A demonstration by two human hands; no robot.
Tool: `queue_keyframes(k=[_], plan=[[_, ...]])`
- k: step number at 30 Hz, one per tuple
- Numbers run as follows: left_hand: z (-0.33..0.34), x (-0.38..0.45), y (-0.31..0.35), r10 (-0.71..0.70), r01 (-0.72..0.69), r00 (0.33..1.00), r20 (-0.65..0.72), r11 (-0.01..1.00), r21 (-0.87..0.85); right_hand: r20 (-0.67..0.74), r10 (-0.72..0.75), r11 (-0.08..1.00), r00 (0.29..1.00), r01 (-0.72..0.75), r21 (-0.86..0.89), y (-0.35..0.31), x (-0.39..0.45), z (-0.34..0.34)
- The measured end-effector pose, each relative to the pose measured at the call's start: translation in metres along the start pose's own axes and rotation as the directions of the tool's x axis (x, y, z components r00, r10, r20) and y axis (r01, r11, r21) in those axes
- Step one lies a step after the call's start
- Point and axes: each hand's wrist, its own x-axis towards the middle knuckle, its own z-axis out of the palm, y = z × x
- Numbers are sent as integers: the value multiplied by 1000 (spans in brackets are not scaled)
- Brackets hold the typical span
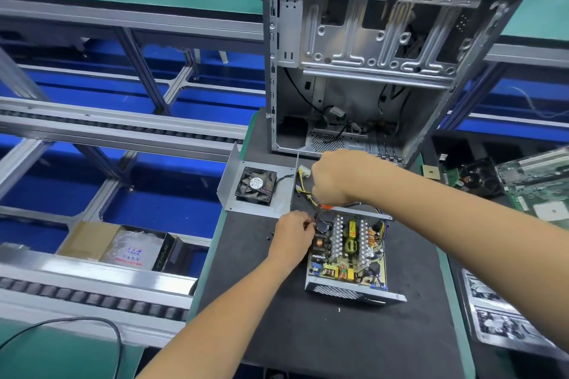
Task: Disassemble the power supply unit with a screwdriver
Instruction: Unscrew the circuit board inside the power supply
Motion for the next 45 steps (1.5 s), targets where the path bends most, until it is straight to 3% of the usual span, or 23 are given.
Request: queue_keyframes(k=[5,14,17,21,25,28,35,39,45], plan=[[1,1,-1,-12,12,1000,-11,1000,-14,92,-62,995,994,69,-78,0,-1,-2],[3,-1,-1,-28,28,999,-16,999,-22,-28,-280,914,960,258,-313,-1,-4,-11],[3,-2,-1,-45,44,999,-11,998,-38,-52,-290,938,955,273,-214,10,-2,-13],[3,-1,-1,-64,63,998,-16,997,-44,-164,-221,968,961,237,86,25,-7,-3],[3,0,-1,-63,62,998,-10,997,-40,-240,-92,976,966,136,170,15,-8,8],[3,0,0,-70,70,998,-8,997,-37,-178,44,984,983,-12,178,9,-4,6],[2,1,1,-73,73,997,-8,997,-13,24,-130,992,991,130,6,16,-16,-9],[3,1,0,-67,67,998,-8,998,1,-68,-235,971,970,237,19,18,-15,-8],[2,1,3,-69,69,998,-2,998,1,-149,-225,952,963,250,175,34,-16,-9]])
